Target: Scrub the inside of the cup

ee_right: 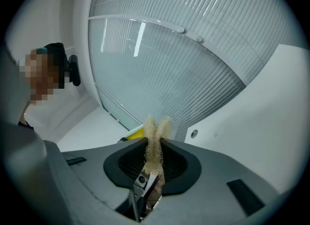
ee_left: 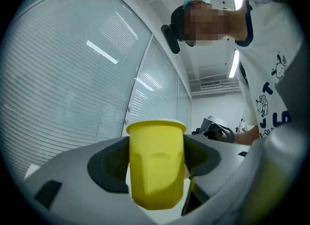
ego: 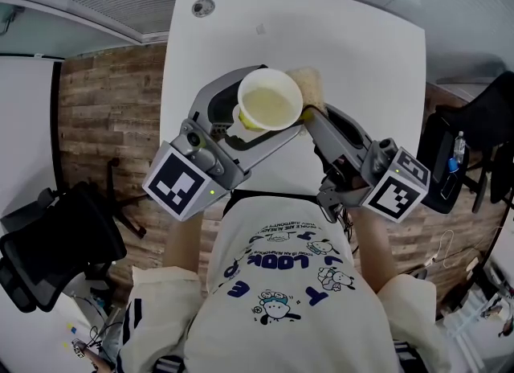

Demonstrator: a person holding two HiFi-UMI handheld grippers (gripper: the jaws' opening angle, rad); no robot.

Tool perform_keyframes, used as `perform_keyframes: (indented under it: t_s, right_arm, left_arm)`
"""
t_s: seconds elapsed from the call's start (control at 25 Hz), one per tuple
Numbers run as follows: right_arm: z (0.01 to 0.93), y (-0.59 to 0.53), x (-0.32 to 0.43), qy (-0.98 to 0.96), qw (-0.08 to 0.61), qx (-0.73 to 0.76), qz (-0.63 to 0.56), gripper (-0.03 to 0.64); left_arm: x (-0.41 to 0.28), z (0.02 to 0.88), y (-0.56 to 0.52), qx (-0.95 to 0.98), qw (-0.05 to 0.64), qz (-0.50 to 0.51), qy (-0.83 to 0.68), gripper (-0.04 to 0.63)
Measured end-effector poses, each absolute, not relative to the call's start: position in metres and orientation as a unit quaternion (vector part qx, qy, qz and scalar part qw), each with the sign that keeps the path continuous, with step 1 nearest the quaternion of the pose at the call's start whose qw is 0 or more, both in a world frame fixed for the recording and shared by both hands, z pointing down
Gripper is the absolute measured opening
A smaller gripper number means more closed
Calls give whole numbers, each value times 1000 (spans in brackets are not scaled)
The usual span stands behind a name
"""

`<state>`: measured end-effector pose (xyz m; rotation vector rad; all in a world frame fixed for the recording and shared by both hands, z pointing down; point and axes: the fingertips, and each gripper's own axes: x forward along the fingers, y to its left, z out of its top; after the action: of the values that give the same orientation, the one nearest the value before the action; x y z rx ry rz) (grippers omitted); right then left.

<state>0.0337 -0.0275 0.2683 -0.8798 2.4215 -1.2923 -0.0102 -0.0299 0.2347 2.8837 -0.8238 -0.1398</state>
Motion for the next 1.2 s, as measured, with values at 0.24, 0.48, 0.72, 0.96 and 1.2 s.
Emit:
perform_keyframes:
  t_s: [0.24, 0.48, 0.72, 0.96, 1.2]
  right_arm:
    - [265, -29, 35, 835, 127, -311, -435, 74]
    - [264, -30, 35, 841, 120, -317, -421, 74]
    - [260, -29, 33, 850, 113, -318, -405, 74]
    - [255, -29, 33, 848, 124, -327, -398, 74]
    - [254, -27, 33, 847, 138, -318, -404, 74]
  left_arm:
    - [-13, 243, -29, 957, 76, -34, -277, 350]
    - [-17, 252, -33, 952, 97, -40, -288, 350]
    - [-21, 256, -31, 952, 111, -46, -280, 350]
    - [-25, 247, -30, 951, 130, -86, -267, 348]
    - [-28, 245, -39, 945, 133, -102, -281, 348]
